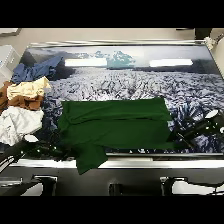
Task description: Fold the clothes and pants, and hang the long-sleeved shirts on hangers.
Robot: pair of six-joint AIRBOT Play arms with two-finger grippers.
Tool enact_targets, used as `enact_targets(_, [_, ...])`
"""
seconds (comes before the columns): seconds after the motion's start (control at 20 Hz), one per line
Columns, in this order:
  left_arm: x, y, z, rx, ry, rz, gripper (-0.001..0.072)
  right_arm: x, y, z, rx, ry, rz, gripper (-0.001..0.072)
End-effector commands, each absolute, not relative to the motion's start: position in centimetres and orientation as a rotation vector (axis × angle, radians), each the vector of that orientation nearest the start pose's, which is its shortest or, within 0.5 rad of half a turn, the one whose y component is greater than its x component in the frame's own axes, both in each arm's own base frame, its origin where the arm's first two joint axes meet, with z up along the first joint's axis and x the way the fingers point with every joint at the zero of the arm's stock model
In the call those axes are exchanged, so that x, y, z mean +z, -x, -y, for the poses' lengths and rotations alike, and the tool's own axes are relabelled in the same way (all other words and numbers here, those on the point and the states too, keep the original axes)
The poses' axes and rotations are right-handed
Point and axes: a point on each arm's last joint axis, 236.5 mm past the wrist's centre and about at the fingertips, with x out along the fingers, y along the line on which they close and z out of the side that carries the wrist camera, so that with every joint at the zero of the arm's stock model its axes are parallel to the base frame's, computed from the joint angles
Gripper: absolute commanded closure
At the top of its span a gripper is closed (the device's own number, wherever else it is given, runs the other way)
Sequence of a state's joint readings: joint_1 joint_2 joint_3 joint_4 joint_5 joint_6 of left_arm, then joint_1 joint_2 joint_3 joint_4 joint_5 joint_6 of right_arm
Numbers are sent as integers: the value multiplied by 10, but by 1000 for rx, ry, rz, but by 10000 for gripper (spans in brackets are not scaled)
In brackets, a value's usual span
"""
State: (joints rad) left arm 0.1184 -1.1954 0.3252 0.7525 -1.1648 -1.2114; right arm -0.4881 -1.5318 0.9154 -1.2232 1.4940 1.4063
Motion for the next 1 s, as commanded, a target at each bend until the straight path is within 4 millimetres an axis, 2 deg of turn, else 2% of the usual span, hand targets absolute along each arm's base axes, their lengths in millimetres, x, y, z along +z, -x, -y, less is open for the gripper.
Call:
enact_targets(0.0, [-116,-157,142,-396,817,-1738,678,-113,-237,24,49,-800,-1857,364])
enact_targets(0.1, [-111,-167,139,-409,786,-1714,679,-104,-237,13,117,-833,-1859,664])
enact_targets(0.2, [-97,-186,132,-437,713,-1670,679,-96,-245,13,138,-822,-1822,663])
enact_targets(0.3, [-71,-215,129,-489,655,-1609,680,-84,-271,24,113,-801,-1742,664])
enact_targets(0.4, [-45,-259,120,-469,610,-1499,680,-59,-311,32,108,-814,-1623,664])
enact_targets(0.5, [-18,-307,112,-449,572,-1367,680,-37,-351,34,121,-745,-1508,665])
enact_targets(0.6, [0,-344,107,-443,558,-1304,680,-27,-391,27,114,-665,-1402,664])
enact_targets(0.7, [5,-377,103,-437,561,-1283,680,-31,-429,25,59,-635,-1322,664])
enact_targets(0.75, [4,-393,101,-429,571,-1281,680,-36,-441,24,46,-644,-1307,664])
enact_targets(0.85, [-4,-419,99,-415,596,-1297,680,-50,-457,16,57,-649,-1322,664])
enact_targets(0.95, [-18,-436,99,-405,624,-1331,680,-64,-471,5,74,-647,-1325,663])
